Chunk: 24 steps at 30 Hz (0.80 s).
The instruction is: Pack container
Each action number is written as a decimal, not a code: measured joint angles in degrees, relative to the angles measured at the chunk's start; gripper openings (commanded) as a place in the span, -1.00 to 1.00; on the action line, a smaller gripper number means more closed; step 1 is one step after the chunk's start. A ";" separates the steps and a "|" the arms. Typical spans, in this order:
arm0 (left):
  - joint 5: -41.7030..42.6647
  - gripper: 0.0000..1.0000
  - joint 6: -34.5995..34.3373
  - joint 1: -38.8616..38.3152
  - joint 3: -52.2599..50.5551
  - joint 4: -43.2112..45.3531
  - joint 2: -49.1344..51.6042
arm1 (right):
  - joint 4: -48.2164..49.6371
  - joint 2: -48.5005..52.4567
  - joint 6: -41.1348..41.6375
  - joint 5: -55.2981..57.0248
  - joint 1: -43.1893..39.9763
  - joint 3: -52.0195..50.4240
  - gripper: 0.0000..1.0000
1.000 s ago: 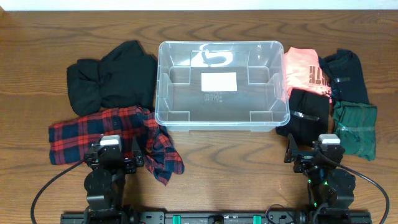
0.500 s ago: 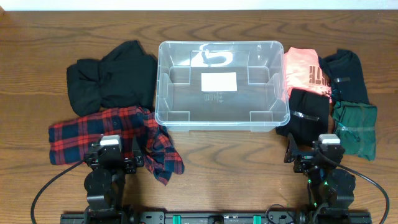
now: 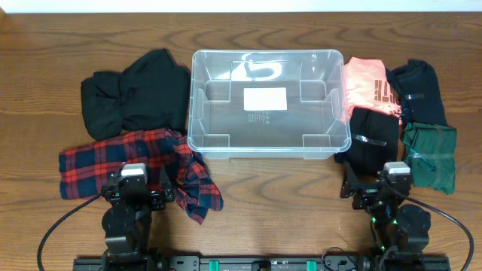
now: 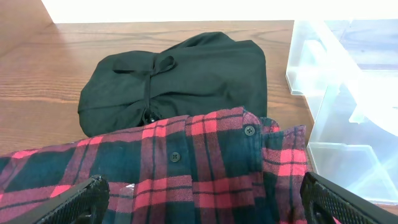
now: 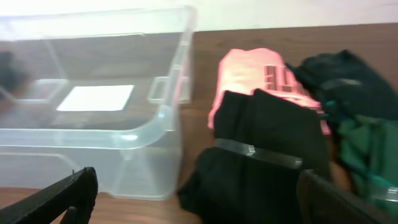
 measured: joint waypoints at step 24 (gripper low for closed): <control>0.02 0.96 0.00 0.00 -0.02 0.04 0.00 | -26.01 53.83 1.01 -12.87 -0.04 49.81 0.98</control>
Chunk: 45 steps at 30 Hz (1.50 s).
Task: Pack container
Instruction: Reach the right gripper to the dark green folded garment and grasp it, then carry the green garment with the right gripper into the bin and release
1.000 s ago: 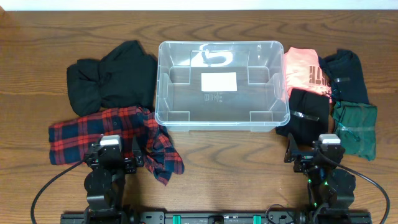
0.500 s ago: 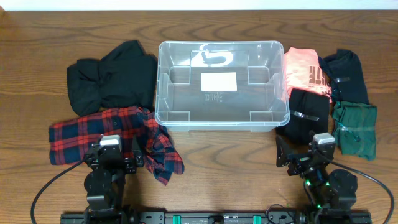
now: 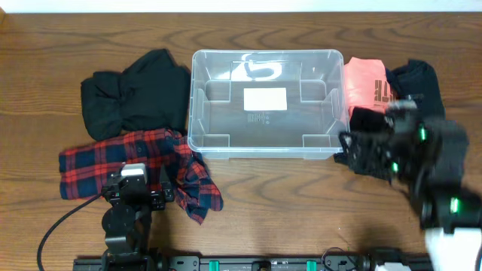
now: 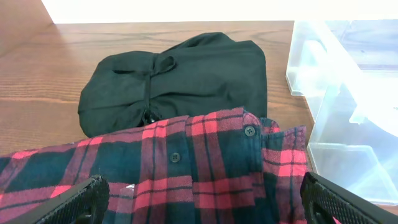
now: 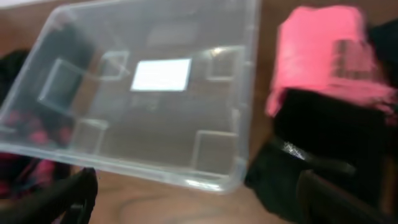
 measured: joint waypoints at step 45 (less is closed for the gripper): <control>-0.02 0.96 0.00 0.00 0.00 0.04 0.00 | 5.51 58.93 -11.78 -11.80 -53.48 13.92 0.21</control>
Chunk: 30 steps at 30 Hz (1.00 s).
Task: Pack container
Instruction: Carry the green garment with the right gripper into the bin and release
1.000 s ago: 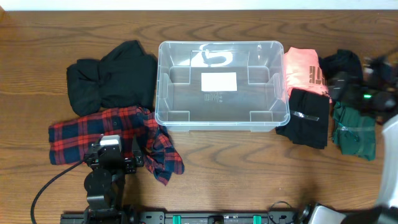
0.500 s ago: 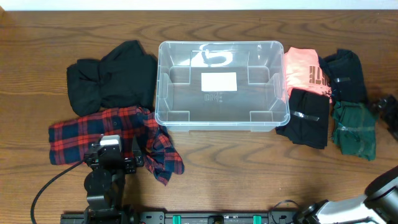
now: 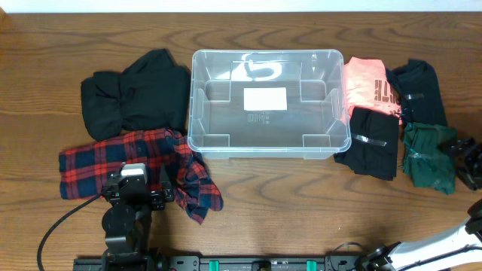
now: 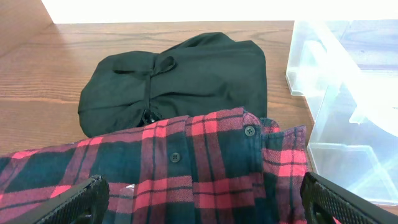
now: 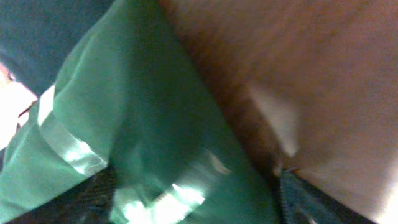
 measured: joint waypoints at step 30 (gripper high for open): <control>0.00 0.96 0.00 -0.02 0.00 0.00 0.00 | 4.96 -45.42 23.58 -16.72 34.97 2.62 -0.97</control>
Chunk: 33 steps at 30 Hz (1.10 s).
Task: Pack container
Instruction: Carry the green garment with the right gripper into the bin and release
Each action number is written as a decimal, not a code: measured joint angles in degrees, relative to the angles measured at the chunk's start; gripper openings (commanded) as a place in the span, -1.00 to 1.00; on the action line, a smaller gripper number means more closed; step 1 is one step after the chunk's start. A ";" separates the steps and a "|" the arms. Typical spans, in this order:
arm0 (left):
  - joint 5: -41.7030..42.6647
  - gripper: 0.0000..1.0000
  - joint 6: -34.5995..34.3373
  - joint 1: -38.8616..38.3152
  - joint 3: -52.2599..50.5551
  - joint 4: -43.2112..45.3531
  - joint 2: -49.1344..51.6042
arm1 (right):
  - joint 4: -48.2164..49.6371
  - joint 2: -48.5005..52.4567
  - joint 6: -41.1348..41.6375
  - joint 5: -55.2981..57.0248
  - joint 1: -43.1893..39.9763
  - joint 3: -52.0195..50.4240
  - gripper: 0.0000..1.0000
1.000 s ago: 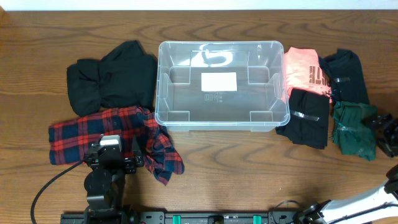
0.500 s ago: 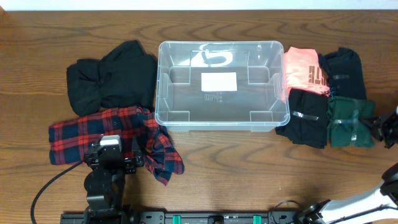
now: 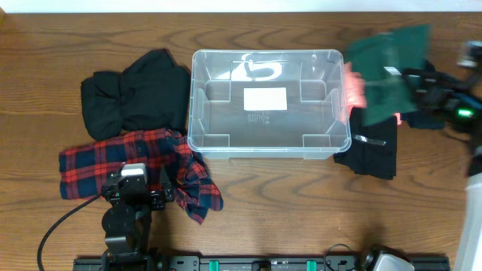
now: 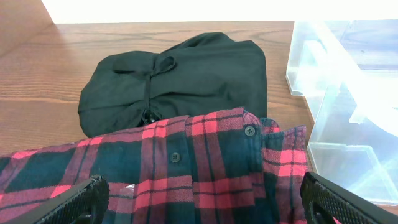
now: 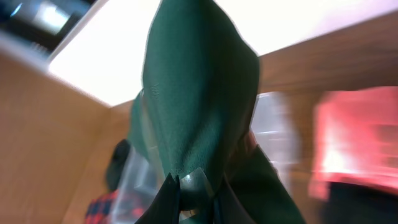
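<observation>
The clear plastic container (image 3: 267, 102) stands empty mid-table. My right gripper (image 3: 413, 81) is shut on a green garment (image 3: 384, 64), which hangs in the air over the container's right rim and a pink garment (image 3: 354, 89). In the right wrist view the green garment (image 5: 199, 93) drapes from the shut gripper (image 5: 196, 186). My left gripper (image 4: 205, 202) rests open at the front left over a red plaid shirt (image 4: 205, 155), with a black garment (image 4: 180, 74) beyond it.
A folded black garment (image 3: 369, 147) lies right of the container, and a dark navy one (image 3: 425, 113) sits under my right arm. The black garment (image 3: 135, 94) and the plaid shirt (image 3: 128, 162) lie left of the container. The table is brown wood.
The green garment lay on the table at the far right with my right gripper at it. Now the gripper holds it lifted near the container's right end. The left arm has not moved.
Both arms rested at the table's front, grippers open. Then my right arm was raised over the black garment right of the container, then down at the green garment by the right edge. Now it holds that garment up beside the container.
</observation>
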 measured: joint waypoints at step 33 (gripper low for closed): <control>0.00 0.96 0.00 0.02 0.00 -0.02 0.00 | 39.30 43.32 48.39 27.63 46.86 -0.52 0.14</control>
